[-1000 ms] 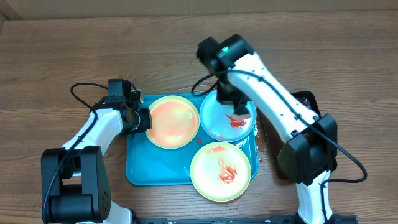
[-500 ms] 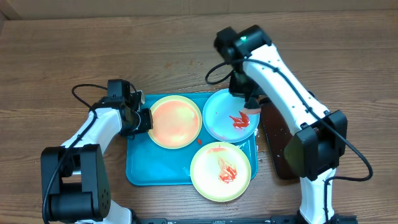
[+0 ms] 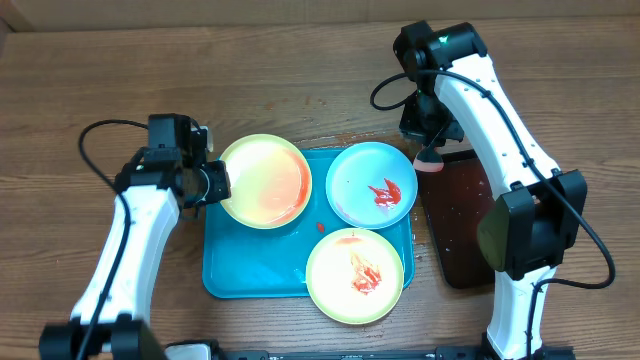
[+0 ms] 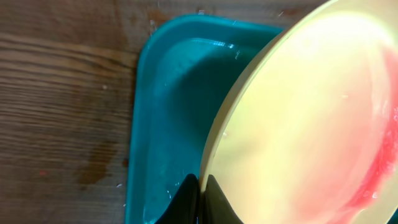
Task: Clean dirty plates on tray and stack at the side
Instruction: 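Lift the sponge away with the right gripper toward the black tray, then lift the yellow plate with the left gripper and carry it rightward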
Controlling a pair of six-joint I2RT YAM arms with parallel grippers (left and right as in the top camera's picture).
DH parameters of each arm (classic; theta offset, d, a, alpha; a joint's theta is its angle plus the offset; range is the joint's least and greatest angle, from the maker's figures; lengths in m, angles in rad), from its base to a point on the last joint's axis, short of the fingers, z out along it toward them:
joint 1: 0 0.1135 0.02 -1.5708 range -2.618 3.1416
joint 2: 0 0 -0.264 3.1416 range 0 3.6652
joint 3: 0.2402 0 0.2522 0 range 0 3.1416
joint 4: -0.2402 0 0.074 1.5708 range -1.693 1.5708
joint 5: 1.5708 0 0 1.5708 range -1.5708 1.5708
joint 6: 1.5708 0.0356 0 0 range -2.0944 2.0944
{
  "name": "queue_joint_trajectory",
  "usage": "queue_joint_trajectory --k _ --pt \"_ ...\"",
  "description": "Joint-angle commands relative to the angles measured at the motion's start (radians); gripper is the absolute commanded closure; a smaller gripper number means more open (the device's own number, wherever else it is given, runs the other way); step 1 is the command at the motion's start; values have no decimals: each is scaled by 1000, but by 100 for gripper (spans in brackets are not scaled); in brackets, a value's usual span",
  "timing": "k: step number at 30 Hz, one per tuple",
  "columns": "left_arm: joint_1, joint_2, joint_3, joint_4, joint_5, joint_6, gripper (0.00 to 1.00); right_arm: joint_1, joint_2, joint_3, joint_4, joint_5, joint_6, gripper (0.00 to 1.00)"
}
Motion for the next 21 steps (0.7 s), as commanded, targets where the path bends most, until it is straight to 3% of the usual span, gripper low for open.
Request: queue_joint_trajectory --k 1,5,21 --pt "5 -72 23 -24 -27 10 96 -25 -23 -2 12 -16 -30 96" --pt "5 -126 23 -61 -101 18 96 -55 -23 -27 17 -15 -44 96" --pt "-21 -175 23 -85 -103 42 96 -172 -24 -293 93 -14 -48 96"
